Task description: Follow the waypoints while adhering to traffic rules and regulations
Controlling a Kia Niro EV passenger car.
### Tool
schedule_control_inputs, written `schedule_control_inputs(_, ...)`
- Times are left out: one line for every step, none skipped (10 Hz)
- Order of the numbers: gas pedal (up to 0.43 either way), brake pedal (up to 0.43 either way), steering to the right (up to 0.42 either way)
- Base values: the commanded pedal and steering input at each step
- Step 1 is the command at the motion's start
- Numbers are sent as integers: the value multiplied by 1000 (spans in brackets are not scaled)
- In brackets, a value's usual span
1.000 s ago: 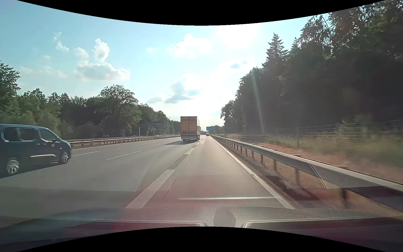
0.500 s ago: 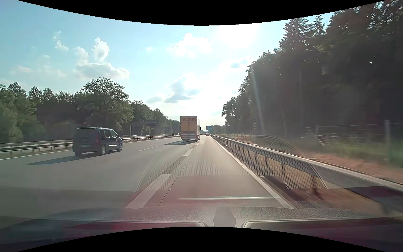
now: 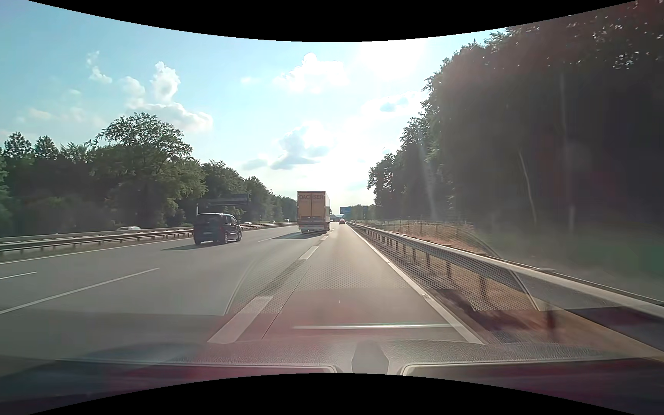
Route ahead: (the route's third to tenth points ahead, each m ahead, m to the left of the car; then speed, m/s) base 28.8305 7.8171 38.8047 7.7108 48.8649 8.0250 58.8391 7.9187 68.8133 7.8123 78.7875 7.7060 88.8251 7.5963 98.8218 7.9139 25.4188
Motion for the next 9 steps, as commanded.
schedule_control_inputs(110,0,-3)
schedule_control_inputs(118,0,-3)
schedule_control_inputs(118,0,-3)
schedule_control_inputs(118,0,-3)
schedule_control_inputs(118,0,-3)
schedule_control_inputs(130,0,-3)
schedule_control_inputs(130,0,-3)
schedule_control_inputs(130,0,-3)
schedule_control_inputs(138,0,-3)
